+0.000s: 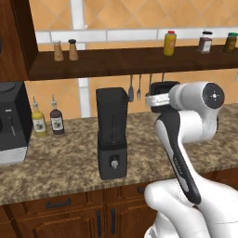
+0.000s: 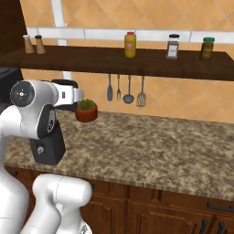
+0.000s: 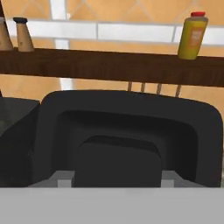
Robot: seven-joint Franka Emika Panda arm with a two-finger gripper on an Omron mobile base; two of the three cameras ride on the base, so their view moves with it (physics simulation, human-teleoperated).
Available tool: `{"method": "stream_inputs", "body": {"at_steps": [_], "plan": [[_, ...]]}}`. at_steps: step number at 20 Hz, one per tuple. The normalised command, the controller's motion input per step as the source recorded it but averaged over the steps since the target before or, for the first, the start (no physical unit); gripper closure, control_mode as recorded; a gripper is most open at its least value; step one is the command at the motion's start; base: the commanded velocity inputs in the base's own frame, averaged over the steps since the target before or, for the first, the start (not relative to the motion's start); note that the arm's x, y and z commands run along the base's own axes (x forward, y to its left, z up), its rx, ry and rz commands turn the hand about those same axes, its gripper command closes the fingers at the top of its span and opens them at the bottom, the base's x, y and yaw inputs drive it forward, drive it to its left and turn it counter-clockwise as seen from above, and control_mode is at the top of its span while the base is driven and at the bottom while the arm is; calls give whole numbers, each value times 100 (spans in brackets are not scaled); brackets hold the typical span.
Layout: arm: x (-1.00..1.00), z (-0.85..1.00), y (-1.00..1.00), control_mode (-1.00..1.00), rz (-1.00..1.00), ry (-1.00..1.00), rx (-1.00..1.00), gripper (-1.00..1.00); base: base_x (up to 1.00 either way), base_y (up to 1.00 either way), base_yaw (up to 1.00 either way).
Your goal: Close the lid blender by securely placing the lid on top.
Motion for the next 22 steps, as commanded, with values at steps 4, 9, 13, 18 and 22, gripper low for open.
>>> {"method": "stream_inputs", "body": {"at_steps": [4, 9, 13, 18, 22], "plan": [[0, 51, 0, -100, -3, -8, 0, 100, 0, 0, 0], [-6, 40, 0, -100, 0, -7, 1, 100, 0, 0, 0], [-16, 49, 0, -100, 0, -6, 4, 100, 0, 0, 0], [-19, 52, 3, -100, -1, -6, 2, 100, 0, 0, 0], [-1, 37, 55, -100, -1, -1, 0, 100, 0, 0, 0]]}}
